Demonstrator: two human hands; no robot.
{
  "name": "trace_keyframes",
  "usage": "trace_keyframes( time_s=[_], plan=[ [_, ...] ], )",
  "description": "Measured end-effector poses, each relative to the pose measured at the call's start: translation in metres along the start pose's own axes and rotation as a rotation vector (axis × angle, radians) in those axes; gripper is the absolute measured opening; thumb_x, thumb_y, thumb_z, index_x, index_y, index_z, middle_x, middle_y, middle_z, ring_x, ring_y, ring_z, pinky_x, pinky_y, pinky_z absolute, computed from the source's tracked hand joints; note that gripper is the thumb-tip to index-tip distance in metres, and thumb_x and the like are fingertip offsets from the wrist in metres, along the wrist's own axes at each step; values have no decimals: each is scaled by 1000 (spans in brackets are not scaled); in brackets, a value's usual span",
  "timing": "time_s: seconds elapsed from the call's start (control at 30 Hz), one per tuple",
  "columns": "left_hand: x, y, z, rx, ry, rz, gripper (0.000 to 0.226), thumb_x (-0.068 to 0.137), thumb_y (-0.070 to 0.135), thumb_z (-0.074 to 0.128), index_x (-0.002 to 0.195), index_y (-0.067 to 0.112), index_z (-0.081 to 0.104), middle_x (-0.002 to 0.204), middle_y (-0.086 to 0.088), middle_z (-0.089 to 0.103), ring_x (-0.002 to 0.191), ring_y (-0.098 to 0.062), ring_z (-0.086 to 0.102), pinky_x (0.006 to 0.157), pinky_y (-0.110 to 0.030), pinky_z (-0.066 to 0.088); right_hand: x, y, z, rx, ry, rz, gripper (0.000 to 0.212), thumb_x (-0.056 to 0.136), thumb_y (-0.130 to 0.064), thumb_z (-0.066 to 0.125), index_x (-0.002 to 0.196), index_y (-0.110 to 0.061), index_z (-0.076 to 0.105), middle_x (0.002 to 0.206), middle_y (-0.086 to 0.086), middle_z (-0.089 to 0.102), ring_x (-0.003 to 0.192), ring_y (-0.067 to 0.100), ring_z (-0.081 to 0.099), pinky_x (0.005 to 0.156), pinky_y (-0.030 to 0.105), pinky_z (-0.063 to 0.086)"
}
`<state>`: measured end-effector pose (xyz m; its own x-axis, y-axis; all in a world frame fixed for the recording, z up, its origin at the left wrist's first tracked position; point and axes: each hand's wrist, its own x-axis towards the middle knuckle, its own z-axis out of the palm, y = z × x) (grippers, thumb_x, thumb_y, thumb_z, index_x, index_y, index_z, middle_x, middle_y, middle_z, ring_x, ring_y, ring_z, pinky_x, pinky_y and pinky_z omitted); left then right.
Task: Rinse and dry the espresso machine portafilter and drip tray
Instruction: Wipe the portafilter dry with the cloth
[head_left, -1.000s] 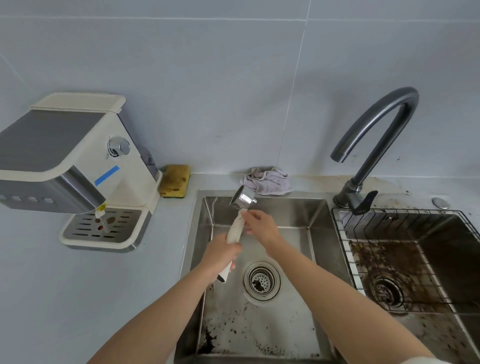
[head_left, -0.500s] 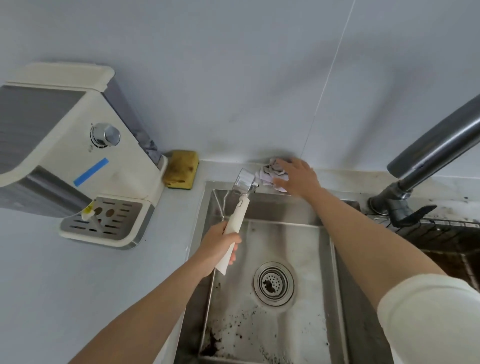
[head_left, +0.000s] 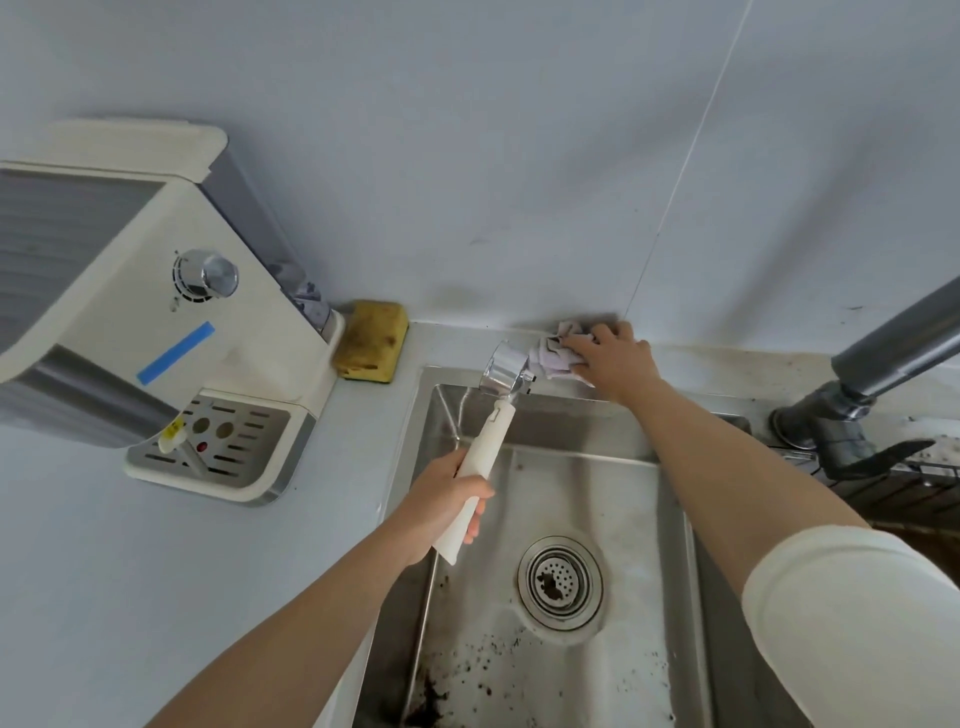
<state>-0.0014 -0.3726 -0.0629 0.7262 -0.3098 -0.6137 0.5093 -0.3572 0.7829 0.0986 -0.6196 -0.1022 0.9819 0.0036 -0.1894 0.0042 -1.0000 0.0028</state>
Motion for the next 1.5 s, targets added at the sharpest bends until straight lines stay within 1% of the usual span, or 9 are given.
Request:
trace_keyframes(
  time_s=[0.1,0.4,0.57,0.7,0.8,1.03,1.23,1.37,1.5],
  plan=[
    [-3,-1,-5,4,-6,-10,13,82,3,55,86,15,51,61,-4,51,41,-12,49,43,-22,42,-2,-2,-5,115,-32,28,40,95,-33,41,134,-24,41,129,10,46,121,33,34,90,44,40],
    [-16,0,-1,19,-23,-19,7,82,4,52,85,10,51,63,-6,51,42,-16,48,45,-23,42,-58,-28,-56,1090,183,36,11,91,-13,48,96,-4,53,78,8,55,74,18,49,63,20,39],
    [-28,10,11,-18,-55,12,7,82,3,50,81,10,50,60,-5,49,38,-13,46,42,-22,41,-91,-61,-64,913,365,-144,21,86,-11,54,103,0,61,78,22,54,77,23,43,72,30,32],
    [-38,11,21,19,-35,16,5,82,6,50,82,11,48,59,-4,49,36,-13,45,42,-22,41,-111,-80,-52,632,409,-177,38,84,-23,64,120,-10,60,110,24,52,106,39,41,94,35,30],
    [-45,8,26,74,-35,50,7,82,6,49,77,11,47,57,-3,48,35,-11,45,41,-21,41,-119,-87,-49,531,446,-168,43,82,-32,65,120,-14,61,122,27,49,113,44,42,91,49,40],
    [-51,7,23,217,-13,159,12,82,4,48,78,15,46,57,-3,48,31,-7,45,37,-19,42,-112,-87,-59,784,377,-76,47,83,-33,64,126,-17,53,122,10,53,111,29,42,95,35,34],
    [-55,4,15,330,4,226,15,81,6,50,75,18,44,58,-3,49,32,-8,46,39,-20,42,-108,-81,-81,1318,208,92,19,87,-31,58,105,-27,57,88,0,63,80,14,57,63,15,45],
    [-60,2,7,327,-67,225,13,82,6,50,82,19,48,59,-4,51,34,-11,47,40,-22,43,-108,-66,-88,1626,11,106,7,88,-26,57,92,-22,60,74,-4,68,60,5,66,52,15,49],
    [-65,7,1,278,-165,229,12,81,8,53,81,19,51,55,-3,51,35,-13,46,41,-22,44,-109,-52,-79,1902,-251,225,31,89,-40,53,89,-11,63,72,5,71,63,17,69,56,23,54]
  ],
)
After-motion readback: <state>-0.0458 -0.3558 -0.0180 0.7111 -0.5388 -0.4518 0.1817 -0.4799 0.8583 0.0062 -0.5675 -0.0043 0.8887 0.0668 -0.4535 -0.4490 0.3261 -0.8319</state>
